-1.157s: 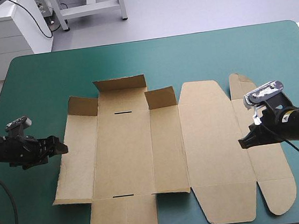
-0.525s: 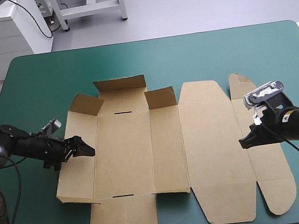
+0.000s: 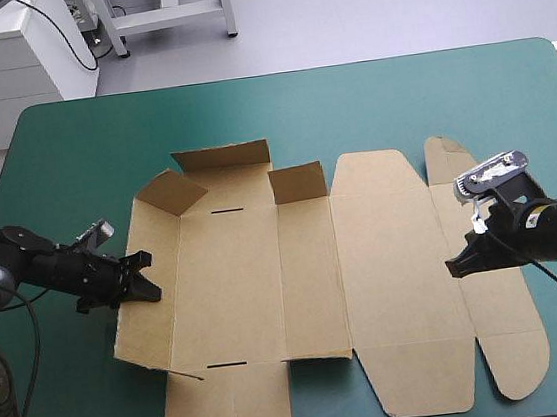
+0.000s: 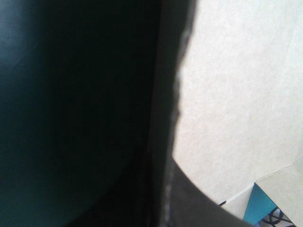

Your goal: Fold the box

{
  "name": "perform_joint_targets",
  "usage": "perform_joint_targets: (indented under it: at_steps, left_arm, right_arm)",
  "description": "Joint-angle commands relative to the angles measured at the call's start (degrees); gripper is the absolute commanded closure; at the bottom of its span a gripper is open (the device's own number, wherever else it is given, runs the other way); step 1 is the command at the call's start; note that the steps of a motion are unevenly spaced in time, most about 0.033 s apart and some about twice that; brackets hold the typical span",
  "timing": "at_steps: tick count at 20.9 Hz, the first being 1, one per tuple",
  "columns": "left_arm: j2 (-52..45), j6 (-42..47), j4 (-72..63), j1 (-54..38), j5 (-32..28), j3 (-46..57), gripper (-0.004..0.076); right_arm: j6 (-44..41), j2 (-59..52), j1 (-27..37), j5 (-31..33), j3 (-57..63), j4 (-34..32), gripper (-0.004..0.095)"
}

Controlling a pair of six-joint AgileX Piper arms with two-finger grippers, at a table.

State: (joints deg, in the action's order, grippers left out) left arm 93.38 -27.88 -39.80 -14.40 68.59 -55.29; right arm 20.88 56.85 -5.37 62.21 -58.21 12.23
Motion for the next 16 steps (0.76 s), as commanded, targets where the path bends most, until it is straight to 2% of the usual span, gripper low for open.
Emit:
perform_joint_targets:
  at_steps: [1,2,3,6,9,12,16]
  left_arm:
    - [-2.41,5.22,7.31,2.16,5.92,-5.75,0.0731]
    - [-2.96,9.22,14.57,5.48,5.92,-9.26,0.0731]
    - [-3.08,10.3,16.06,6.71,5.92,-10.34,0.0731]
    - [-2.7,10.19,22.13,19.09,5.78,-20.37,0.0731]
    - [-2.19,9.66,29.75,25.95,5.62,-27.33,0.0731]
    - [-0.18,5.76,44.35,35.86,5.4,-36.97,0.0731]
    - [5.17,-0.24,63.04,43.81,5.29,-42.25,0.0731]
  right_arm:
    - [0.53,-0.82,0.54,-2.2,-1.46,0.42,0.0929]
    - [0.53,-0.82,0.54,-2.2,-1.46,0.42,0.0929]
    - [0.53,-0.82,0.54,-2.2,-1.46,0.42,0.0929]
    - [0.53,-0.82,0.54,-2.09,-1.46,0.42,0.0929]
    - [0.53,-0.72,0.54,-2.09,-1.46,0.42,0.0929]
    - [0.53,-0.72,0.54,-2.09,-1.46,0.42,0.0929]
    - [0.53,-0.72,0.54,-2.09,-1.46,0.42,0.0929]
